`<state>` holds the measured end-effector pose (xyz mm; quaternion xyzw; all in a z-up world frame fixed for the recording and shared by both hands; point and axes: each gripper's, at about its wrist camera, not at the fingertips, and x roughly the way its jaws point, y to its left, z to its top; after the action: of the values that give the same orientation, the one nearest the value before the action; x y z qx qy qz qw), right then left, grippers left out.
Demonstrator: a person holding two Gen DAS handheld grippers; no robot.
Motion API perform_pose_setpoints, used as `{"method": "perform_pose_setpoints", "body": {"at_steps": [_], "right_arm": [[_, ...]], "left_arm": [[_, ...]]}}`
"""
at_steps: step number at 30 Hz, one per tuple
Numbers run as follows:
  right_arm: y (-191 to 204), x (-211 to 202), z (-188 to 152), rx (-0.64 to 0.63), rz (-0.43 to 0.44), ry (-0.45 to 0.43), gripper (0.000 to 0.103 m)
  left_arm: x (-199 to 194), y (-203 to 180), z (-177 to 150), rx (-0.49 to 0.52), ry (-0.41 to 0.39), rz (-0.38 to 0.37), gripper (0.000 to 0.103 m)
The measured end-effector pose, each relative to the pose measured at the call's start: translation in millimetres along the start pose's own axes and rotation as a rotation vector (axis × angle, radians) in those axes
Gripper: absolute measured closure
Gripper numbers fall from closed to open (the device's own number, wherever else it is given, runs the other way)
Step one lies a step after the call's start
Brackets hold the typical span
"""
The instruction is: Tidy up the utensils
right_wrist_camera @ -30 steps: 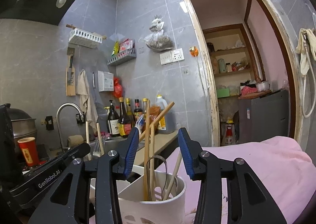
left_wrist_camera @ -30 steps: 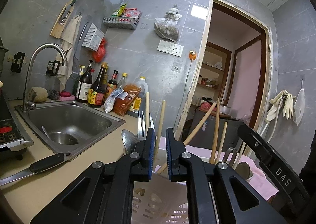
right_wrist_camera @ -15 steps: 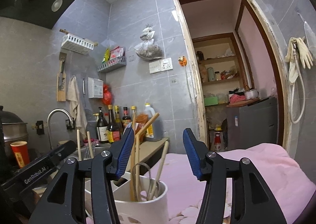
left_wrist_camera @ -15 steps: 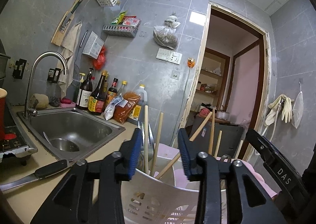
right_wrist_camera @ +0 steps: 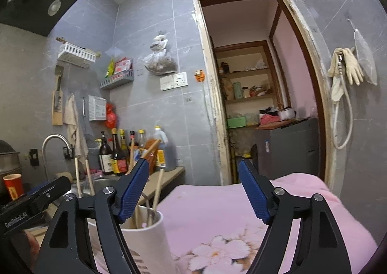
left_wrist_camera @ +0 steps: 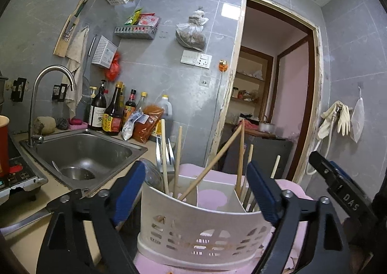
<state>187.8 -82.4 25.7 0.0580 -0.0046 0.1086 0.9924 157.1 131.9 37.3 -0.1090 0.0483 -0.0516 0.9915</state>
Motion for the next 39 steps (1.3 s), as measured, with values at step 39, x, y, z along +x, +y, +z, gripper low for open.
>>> {"method": "perform_pose_setpoints", "body": {"at_steps": [39], "right_arm": [[-53,-145,-1,-0.044,-0.181,0.183,0.000]], "left_arm": [[-88,-53,-45,0.102,0.169,0.022,0.004]]}}
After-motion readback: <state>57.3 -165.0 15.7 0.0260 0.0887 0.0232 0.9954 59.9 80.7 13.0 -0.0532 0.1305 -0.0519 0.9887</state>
